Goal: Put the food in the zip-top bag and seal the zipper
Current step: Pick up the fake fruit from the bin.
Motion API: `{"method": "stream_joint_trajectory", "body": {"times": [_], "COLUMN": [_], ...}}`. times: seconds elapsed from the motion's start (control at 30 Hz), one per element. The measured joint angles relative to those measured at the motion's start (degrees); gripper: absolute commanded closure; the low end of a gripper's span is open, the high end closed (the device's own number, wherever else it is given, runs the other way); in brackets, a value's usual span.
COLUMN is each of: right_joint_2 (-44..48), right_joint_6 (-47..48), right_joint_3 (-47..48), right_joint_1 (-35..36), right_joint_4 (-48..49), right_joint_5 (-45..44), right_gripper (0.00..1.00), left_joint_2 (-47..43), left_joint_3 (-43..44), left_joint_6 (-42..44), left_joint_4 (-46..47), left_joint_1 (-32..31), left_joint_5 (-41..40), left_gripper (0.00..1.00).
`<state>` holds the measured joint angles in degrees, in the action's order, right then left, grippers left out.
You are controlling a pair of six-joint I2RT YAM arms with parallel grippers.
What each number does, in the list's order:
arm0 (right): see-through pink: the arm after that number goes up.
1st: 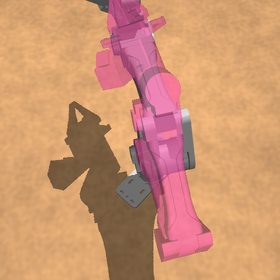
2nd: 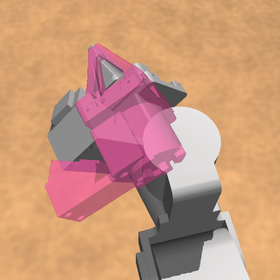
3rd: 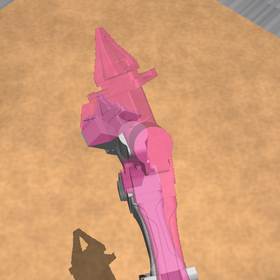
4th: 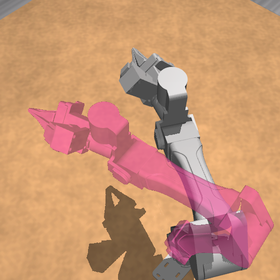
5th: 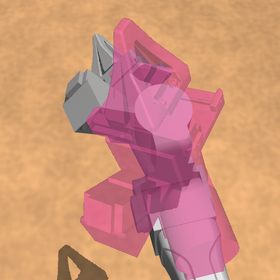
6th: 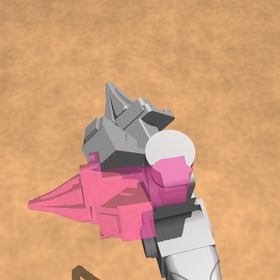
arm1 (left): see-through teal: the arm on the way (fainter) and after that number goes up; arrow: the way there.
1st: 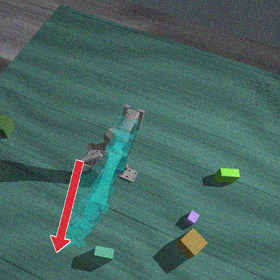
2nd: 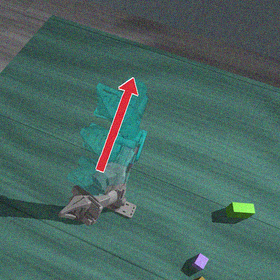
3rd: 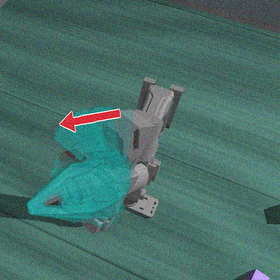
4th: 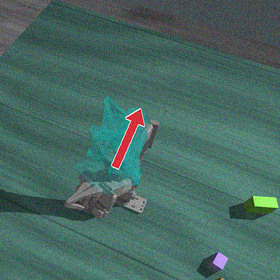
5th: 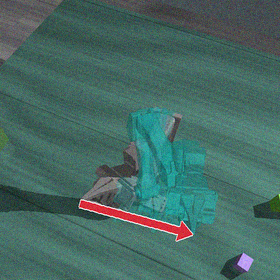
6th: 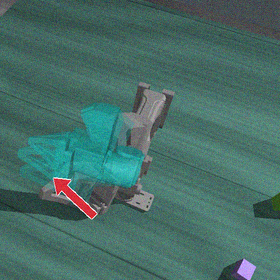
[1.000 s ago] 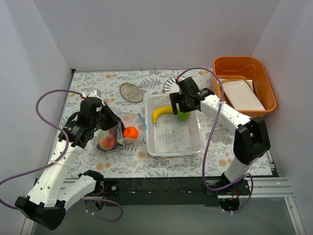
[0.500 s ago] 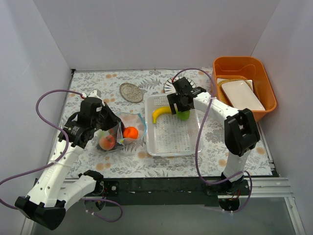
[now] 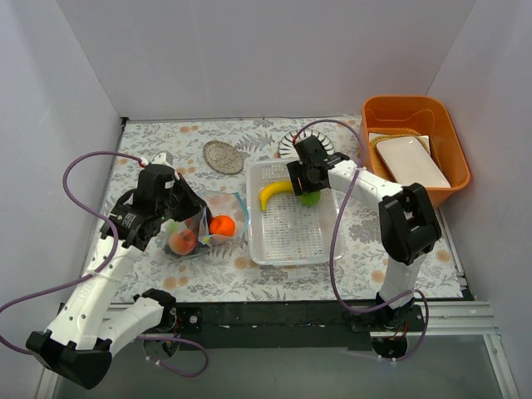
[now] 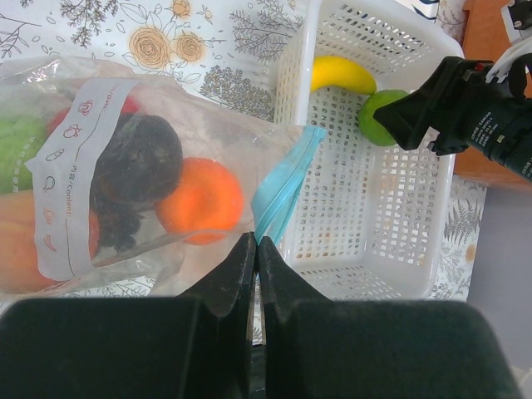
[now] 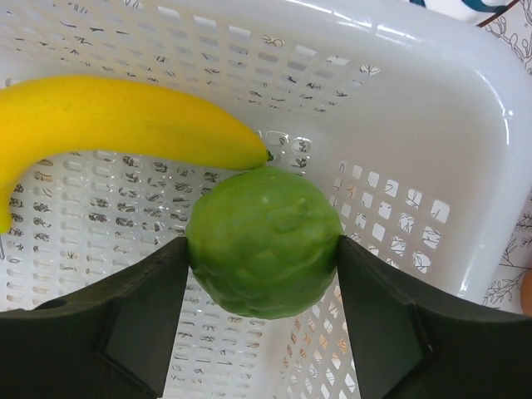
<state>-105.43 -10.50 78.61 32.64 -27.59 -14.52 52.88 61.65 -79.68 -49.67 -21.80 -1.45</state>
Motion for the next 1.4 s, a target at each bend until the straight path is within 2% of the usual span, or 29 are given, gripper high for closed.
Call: {"method": "stream_joint_trajectory", "body": {"times": [0.43, 0.53, 0.6, 0.77, 0.97, 1.03, 1.4], "right_joint_2": [4.5, 5.2, 5.4, 5.3, 5.3, 5.3, 5.3], "right_joint_6": [0.2, 0.2, 0.2, 0.4, 0.4, 0.3, 0.0], "right_joint_3": [-5.7, -6.5, -6.8, -7.6, -7.6, -7.6, -6.8], "right_joint_1": [0.4, 1.3, 2.0, 3.0, 3.5, 3.8, 6.0], "right_joint_4": [2.2, 2.1, 2.1, 1.1, 0.3, 0.3, -1.1], "right_joint_5": [9.9, 12.4, 14.5, 17.6, 17.5, 16.4, 8.0], "right_gripper": [0.29, 0.22, 0.13, 0.1, 0.08, 0.02, 0.02], "left_joint_2": [0.3, 0.3, 0.3, 0.3, 0.3, 0.3, 0.2], "left_joint_3": [0.0, 0.0, 0.0, -0.1, -0.1, -0.1, -0.1], "left_joint_6": [0.0, 0.0, 0.1, 0.2, 0.2, 0.2, 0.2], "left_joint_4": [0.4, 0.4, 0.4, 0.4, 0.4, 0.4, 0.4], "left_joint_1": [0.0, 0.0, 0.0, 0.0, 0.0, 0.0, 0.0], "left_joint_5": [0.2, 0.2, 0.2, 0.4, 0.4, 0.4, 0.4], "left_gripper": [1.0, 1.0, 1.0, 1.0, 1.0, 1.0, 1.0]}}
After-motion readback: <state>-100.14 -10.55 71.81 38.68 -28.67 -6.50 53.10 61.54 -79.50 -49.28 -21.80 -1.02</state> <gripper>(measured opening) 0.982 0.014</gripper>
